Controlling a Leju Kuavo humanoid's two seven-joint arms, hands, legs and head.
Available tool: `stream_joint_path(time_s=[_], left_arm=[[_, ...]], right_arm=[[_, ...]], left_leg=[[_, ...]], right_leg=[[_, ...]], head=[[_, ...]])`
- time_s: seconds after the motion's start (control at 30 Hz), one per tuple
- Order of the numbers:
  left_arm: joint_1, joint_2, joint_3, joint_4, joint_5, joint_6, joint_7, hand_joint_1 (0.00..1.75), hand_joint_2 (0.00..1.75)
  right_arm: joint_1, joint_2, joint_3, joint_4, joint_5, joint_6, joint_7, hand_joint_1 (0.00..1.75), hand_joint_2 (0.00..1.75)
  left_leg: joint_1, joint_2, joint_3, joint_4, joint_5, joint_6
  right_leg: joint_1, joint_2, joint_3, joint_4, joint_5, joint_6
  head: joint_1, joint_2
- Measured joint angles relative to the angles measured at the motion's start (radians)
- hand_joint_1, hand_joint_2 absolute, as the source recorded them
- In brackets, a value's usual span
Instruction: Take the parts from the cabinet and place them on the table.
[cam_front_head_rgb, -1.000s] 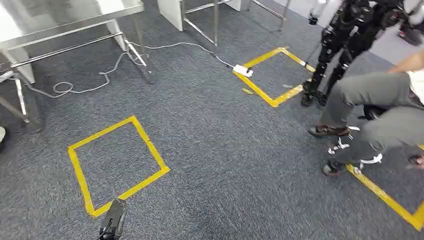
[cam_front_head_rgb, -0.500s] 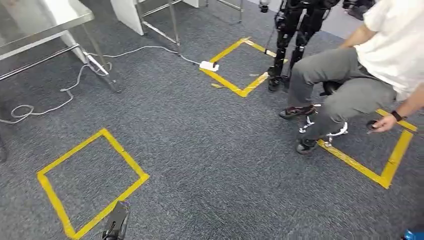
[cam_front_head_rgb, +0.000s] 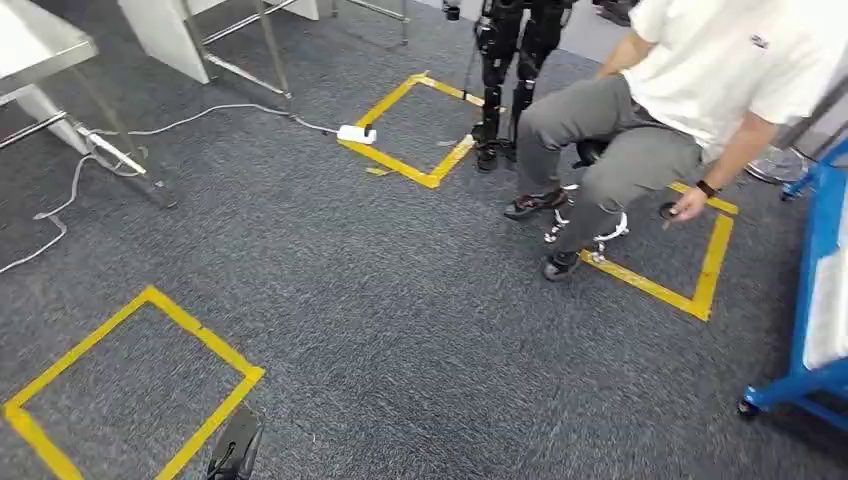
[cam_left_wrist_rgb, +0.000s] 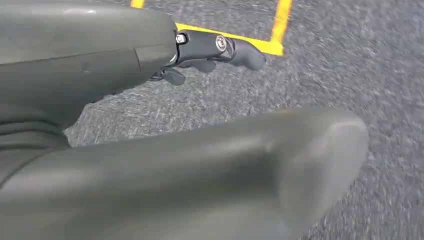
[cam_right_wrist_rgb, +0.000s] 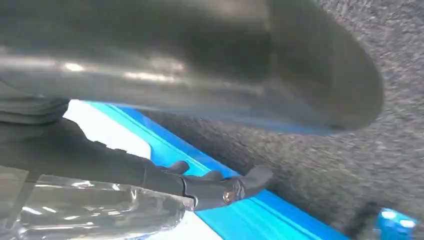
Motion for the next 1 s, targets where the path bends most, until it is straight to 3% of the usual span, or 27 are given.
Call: stream_joint_path(time_s=[0.03,0.07,0.1,0.13,0.17,0.2,0.23,0.3,0.33,0.37,0.4,0.43,0.47,0.5,0.53,0.57,0.63,0.67,0.7,0.73,0.83,0.87,0.9,0.93,1.0], left_arm=[[0.0,0.0,-0.003,0.0,0.0,0.0,0.0,0.0,0.0],[0.0,0.0,-0.005,0.0,0.0,0.0,0.0,0.0,0.0],[0.0,0.0,-0.007,0.0,0.0,0.0,0.0,0.0,0.0],[-0.001,-0.001,-0.01,0.0,0.0,0.0,0.0,0.0,0.0],[-0.001,-0.001,-0.012,0.0,0.0,0.001,0.0,0.0,0.0],[-0.001,-0.001,-0.012,0.0,0.0,0.002,0.0,0.0,0.0],[-0.003,-0.001,-0.013,0.0,0.0,0.002,0.0,0.0,0.0],[-0.007,-0.003,-0.013,0.0,0.0,0.002,0.0,0.0,0.0],[-0.01,-0.004,-0.013,0.0,0.0,0.002,0.0,0.0,0.0],[-0.011,-0.003,-0.013,0.0,0.0,0.005,-0.004,0.0,0.0],[-0.011,-0.003,-0.013,0.0,0.001,0.01,-0.009,0.0,0.0],[-0.009,-0.003,-0.013,0.0,0.002,0.014,-0.013,0.0,0.0],[-0.006,-0.003,-0.013,0.0,0.004,0.016,-0.015,0.0,0.0],[-0.003,-0.003,-0.013,0.0,0.008,0.018,-0.018,0.0,0.0],[-0.002,-0.003,-0.013,0.0,0.013,0.018,-0.02,0.0,0.0],[-0.001,-0.003,-0.012,0.0,0.015,0.019,-0.021,0.0,0.0],[-0.002,-0.002,-0.012,0.0,0.021,0.019,-0.023,0.0,0.0],[-0.002,-0.001,-0.012,0.0,0.021,0.019,-0.023,0.0,0.0],[-0.002,0.001,-0.012,0.0,0.021,0.019,-0.023,0.0,0.0],[-0.002,0.001,-0.012,0.0,0.021,0.019,-0.021,0.0,0.0],[-0.005,0.001,-0.011,0.0,0.021,0.018,-0.02,0.0,0.0],[-0.007,0.0,-0.011,0.0,0.021,0.018,-0.02,0.0,0.0],[-0.007,0.0,-0.011,0.0,0.021,0.018,-0.02,0.0,0.0],[-0.006,0.0,-0.011,0.0,0.021,0.018,-0.02,0.0,0.0],[-0.005,0.0,-0.01,0.0,0.021,0.018,-0.019,0.0,0.0]], right_arm=[[0.003,0.0,0.0,0.0,0.0,0.0,0.001,0.0,0.0],[0.006,0.0,-0.001,0.0,0.0,0.0,0.002,0.0,0.0],[0.007,0.0,-0.001,0.0,0.0,0.0,0.002,0.0,0.0],[0.006,-0.001,-0.001,0.0,0.0,-0.002,0.003,0.0,0.0],[0.004,-0.001,-0.001,0.0,0.001,-0.003,0.005,0.0,0.0],[-0.002,0.0,-0.001,0.0,0.001,-0.003,0.007,0.0,0.0],[-0.002,0.001,-0.001,0.0,0.001,-0.004,0.008,0.0,0.0],[0.004,0.001,-0.001,0.0,0.002,-0.004,0.01,0.0,0.0],[0.003,0.0,-0.001,0.0,0.002,-0.004,0.01,0.0,0.0],[0.004,0.001,-0.001,0.0,0.002,-0.005,0.01,0.0,0.0],[0.002,0.001,-0.001,0.0,0.003,-0.005,0.011,0.0,0.0],[0.0,0.001,-0.001,0.0,0.003,-0.005,0.012,0.0,0.0],[-0.001,0.001,-0.001,0.0,0.007,-0.004,0.012,0.0,0.0],[-0.001,0.001,-0.001,0.0,0.01,-0.003,0.012,0.0,0.0],[0.0,0.001,0.0,0.0,0.013,-0.002,0.011,0.0,0.0],[0.001,0.0,-0.001,0.0,0.015,0.002,0.009,0.0,0.0],[0.001,0.0,0.0,0.0,0.016,0.005,0.009,0.0,0.0],[-0.001,0.001,0.0,0.0,0.017,0.005,0.009,0.0,0.0],[-0.003,0.002,0.0,0.0,0.017,0.006,0.009,0.0,0.0],[-0.007,0.002,0.0,0.0,0.017,0.006,0.009,0.0,0.0],[0.001,0.003,0.0,0.0,0.017,0.006,0.009,0.0,0.0],[0.001,0.004,0.0,0.0,0.017,0.005,0.009,0.0,0.0],[0.0,0.005,0.0,0.0,0.017,0.005,0.009,0.0,0.0],[-0.004,0.006,0.0,0.0,0.017,0.005,0.009,0.0,0.0],[-0.008,0.006,0.0,0.0,0.018,0.006,0.008,0.0,0.0]], left_leg=[[0.0,0.014,0.0,0.0,0.0,0.0],[0.0,0.027,0.0,0.0,-0.001,-0.002],[0.0,0.04,0.002,0.0,-0.002,-0.004],[0.001,0.051,0.004,0.001,-0.005,-0.008],[-0.001,0.061,0.009,0.001,-0.008,-0.013],[-0.01,0.072,0.01,0.003,-0.015,-0.024],[-0.01,0.079,0.013,0.003,-0.014,-0.028],[-0.009,0.096,0.018,0.0,-0.016,-0.035],[-0.008,0.107,0.02,0.0,-0.02,-0.043],[0.001,0.065,0.015,0.018,-0.037,-0.05],[0.003,0.019,-0.004,0.067,-0.074,-0.05],[0.004,-0.009,-0.037,0.141,-0.119,-0.051],[0.005,-0.022,-0.078,0.229,-0.161,-0.052],[0.005,-0.027,-0.112,0.296,-0.184,-0.053],[0.006,-0.028,-0.13,0.326,-0.183,-0.054],[0.008,-0.028,-0.123,0.304,-0.156,-0.053],[0.012,-0.037,-0.053,0.153,-0.058,-0.05],[0.018,-0.066,-0.015,0.072,-0.02,-0.048],[0.019,-0.12,-0.003,0.037,-0.03,-0.048],[0.016,-0.11,-0.008,0.035,-0.03,-0.047],[0.003,-0.08,-0.009,0.028,-0.018,-0.025],[0.012,-0.063,-0.007,0.017,-0.006,-0.012],[0.007,-0.058,-0.007,0.015,-0.004,-0.007],[0.005,-0.041,-0.008,0.015,-0.004,-0.001],[-0.001,-0.011,-0.012,0.016,-0.004,-0.001]], right_leg=[[-0.003,-0.002,-0.007,0.024,-0.002,0.008],[-0.005,-0.005,0.013,-0.007,0.012,0.017],[-0.008,-0.013,0.065,-0.094,0.044,0.029],[-0.012,-0.035,0.12,-0.193,0.074,0.038],[-0.013,-0.083,0.175,-0.284,0.095,0.04],[0.002,-0.102,0.188,-0.304,0.098,0.032],[0.005,-0.084,0.182,-0.304,0.102,0.023],[0.01,-0.066,0.177,-0.301,0.1,0.017],[0.003,-0.052,0.179,-0.308,0.104,0.008],[-0.018,-0.04,0.183,-0.311,0.108,0.001],[-0.016,-0.031,0.181,-0.311,0.111,-0.011],[-0.014,-0.022,0.179,-0.311,0.112,-0.02],[-0.011,-0.009,0.177,-0.311,0.114,-0.024],[-0.008,0.004,0.175,-0.31,0.115,-0.024],[-0.007,0.017,0.174,-0.31,0.115,-0.024],[-0.006,0.032,0.174,-0.309,0.117,-0.025],[-0.007,0.062,0.175,-0.305,0.118,-0.023],[-0.008,0.075,0.174,-0.3,0.118,-0.023],[0.001,0.085,0.166,-0.29,0.118,-0.017],[-0.001,0.096,0.156,-0.288,0.121,-0.007],[-0.002,0.125,0.14,-0.301,0.137,0.021],[-0.002,0.096,0.131,-0.284,0.132,0.021],[0.0,0.042,0.115,-0.255,0.114,0.019],[0.0,0.013,0.088,-0.199,0.081,0.014],[-0.003,-0.002,0.014,-0.043,0.016,0.011]], head=[[-0.001,0.0],[0.001,0.0],[0.004,0.0],[0.003,0.0],[0.005,0.0],[0.006,0.0],[0.0,0.0],[-0.002,0.0],[-0.001,0.0],[-0.005,0.0],[-0.011,0.0],[-0.014,0.0],[-0.015,0.0],[-0.014,0.0],[-0.015,0.0],[-0.014,0.0],[-0.015,0.0],[-0.015,0.0],[-0.015,0.0],[-0.013,0.0],[-0.015,0.0],[-0.014,0.0],[-0.014,0.0],[-0.006,0.0],[-0.007,0.0]])
